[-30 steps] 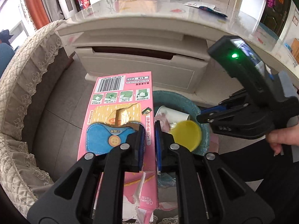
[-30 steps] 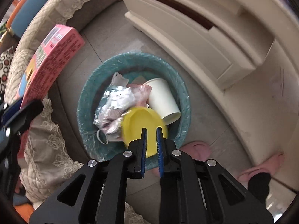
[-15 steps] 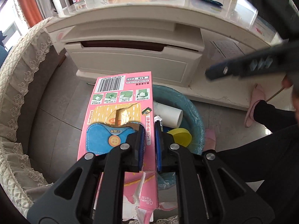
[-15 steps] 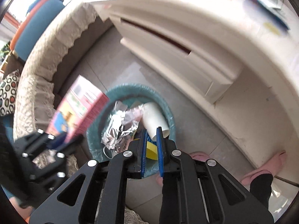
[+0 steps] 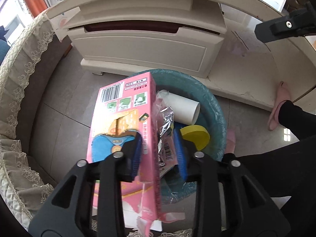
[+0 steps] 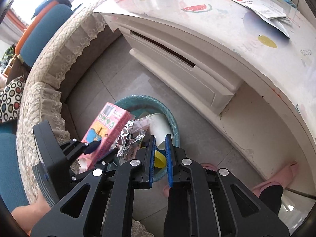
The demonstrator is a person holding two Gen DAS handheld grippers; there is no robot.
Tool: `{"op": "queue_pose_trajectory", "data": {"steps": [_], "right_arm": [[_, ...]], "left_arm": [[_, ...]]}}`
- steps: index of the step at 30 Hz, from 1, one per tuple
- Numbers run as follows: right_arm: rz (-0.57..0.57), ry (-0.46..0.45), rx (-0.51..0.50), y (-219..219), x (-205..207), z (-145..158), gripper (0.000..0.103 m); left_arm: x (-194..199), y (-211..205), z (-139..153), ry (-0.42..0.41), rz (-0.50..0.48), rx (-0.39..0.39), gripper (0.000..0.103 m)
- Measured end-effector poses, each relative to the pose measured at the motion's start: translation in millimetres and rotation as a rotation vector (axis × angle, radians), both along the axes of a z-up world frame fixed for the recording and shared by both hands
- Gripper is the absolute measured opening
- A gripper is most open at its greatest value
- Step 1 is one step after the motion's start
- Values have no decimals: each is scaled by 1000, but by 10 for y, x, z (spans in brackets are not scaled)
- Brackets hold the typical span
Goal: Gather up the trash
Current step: 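Open the right gripper to drop the lid while the left gripper pushes the box into the bin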
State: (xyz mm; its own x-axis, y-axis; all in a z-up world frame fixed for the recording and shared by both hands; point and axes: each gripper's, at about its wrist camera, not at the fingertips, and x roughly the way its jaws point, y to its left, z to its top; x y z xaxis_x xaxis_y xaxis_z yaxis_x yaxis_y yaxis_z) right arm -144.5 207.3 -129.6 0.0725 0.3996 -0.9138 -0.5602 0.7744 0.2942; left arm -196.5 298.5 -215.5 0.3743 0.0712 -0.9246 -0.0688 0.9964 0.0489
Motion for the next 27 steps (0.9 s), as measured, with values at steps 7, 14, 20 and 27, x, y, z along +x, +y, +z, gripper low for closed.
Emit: {"op": "queue_pose_trajectory", "data": {"steps": [7, 14, 20, 27], "right_arm": [[6, 6, 19, 35, -8, -1, 13], [-2, 9, 20, 29, 6, 7, 13], [-23, 35, 22, 9, 41, -75, 13], [6, 99, 70, 237, -11, -191, 23]], "left_arm": [[17, 11, 82, -23, -2, -16, 34], [42, 120, 246, -137, 33, -260, 59], [122, 159, 271, -119, 52, -304, 76], [131, 132, 215, -114, -30, -382, 76]]}}
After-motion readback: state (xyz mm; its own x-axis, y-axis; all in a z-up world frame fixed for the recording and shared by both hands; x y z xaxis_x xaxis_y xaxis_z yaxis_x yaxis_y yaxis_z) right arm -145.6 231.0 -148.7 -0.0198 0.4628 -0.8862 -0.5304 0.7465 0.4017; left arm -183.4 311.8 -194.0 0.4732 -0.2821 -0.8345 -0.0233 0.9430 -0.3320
